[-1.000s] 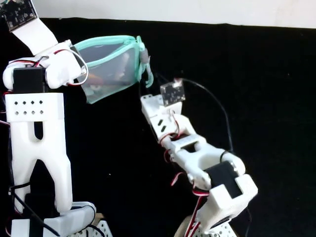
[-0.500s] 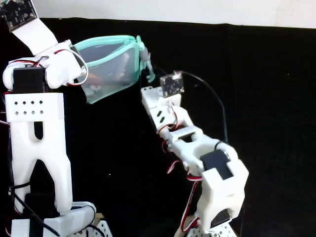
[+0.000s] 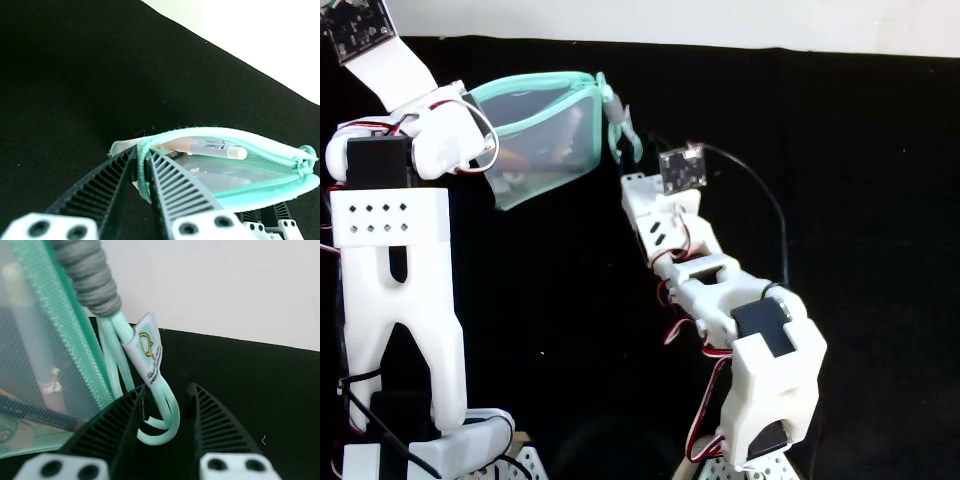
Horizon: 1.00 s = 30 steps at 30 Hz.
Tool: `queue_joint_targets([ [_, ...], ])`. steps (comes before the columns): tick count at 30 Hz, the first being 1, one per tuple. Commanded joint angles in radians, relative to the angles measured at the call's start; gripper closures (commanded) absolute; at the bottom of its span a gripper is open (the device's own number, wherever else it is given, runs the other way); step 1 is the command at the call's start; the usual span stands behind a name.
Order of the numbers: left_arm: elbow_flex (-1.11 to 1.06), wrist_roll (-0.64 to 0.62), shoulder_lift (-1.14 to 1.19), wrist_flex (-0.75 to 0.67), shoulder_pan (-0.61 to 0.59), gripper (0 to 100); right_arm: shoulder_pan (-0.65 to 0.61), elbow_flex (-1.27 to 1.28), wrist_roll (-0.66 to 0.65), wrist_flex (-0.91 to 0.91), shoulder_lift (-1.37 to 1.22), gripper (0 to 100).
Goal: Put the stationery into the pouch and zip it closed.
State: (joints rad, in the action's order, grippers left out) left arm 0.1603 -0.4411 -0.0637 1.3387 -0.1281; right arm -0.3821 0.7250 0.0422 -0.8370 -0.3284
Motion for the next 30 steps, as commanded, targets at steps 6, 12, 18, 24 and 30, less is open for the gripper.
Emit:
queue_joint_targets([
  [6,-0.051,0.002,0.048,0.002,0.019,99,-0.004,-0.208,0.0,-0.019,-0.093,87.2],
  [12,-0.051,0.002,0.048,0.002,0.019,99,-0.041,-0.251,-0.078,-0.018,-0.154,87.1],
  [18,-0.053,0.002,0.048,0.002,0.019,99,-0.048,-0.246,-0.117,-0.018,-0.163,79.3],
  [24,-0.053,0.002,0.048,0.002,0.019,99,-0.044,-0.266,-0.112,-0.021,-0.166,79.6],
  [30,-0.053,0.002,0.048,0.002,0.021,99,-0.035,-0.346,-0.112,-0.018,-0.177,79.6],
])
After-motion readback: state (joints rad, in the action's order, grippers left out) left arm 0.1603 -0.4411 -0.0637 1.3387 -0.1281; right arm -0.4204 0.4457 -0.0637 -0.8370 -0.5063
